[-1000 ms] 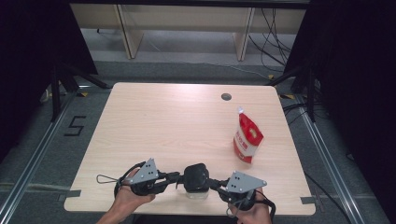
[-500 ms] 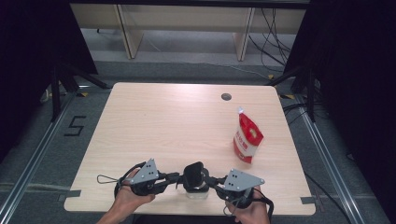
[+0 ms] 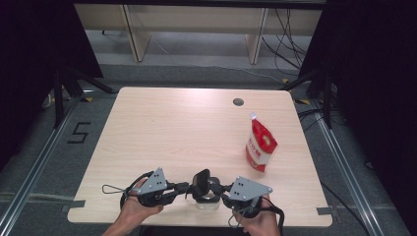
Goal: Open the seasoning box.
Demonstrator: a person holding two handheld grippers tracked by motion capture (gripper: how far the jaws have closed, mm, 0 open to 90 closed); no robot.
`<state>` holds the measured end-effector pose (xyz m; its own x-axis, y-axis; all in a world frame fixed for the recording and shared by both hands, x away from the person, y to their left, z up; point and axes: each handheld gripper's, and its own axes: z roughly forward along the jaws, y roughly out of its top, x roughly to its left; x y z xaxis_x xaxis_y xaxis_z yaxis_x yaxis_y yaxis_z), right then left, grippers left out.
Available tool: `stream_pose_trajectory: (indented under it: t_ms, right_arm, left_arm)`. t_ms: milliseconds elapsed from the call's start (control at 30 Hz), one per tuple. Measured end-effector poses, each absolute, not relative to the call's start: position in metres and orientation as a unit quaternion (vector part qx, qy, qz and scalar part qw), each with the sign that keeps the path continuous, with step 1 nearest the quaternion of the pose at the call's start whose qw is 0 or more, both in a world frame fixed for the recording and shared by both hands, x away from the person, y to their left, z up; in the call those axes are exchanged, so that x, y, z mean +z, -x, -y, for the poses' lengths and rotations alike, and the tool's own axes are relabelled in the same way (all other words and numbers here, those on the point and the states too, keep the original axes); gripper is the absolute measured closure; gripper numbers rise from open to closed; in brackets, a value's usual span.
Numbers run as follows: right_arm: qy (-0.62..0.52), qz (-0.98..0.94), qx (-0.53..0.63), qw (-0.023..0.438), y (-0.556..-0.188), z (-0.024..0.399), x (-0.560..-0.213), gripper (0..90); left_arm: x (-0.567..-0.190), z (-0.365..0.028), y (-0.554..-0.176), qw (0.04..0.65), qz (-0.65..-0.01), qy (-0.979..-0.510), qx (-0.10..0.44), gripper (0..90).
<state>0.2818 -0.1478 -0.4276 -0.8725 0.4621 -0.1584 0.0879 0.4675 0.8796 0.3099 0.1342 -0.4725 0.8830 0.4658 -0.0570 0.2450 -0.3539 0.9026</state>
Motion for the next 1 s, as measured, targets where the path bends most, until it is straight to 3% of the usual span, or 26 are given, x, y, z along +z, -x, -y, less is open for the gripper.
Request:
stream_pose_trajectory:
  t_ms: [1000]
  right_arm:
    - [-0.144,-0.844,0.476,0.199,-0.283,0.126,-0.418,89.0]
  left_arm:
    - [-0.488,-0.148,-0.312,0.504,-0.226,-0.829,0.088,84.6]
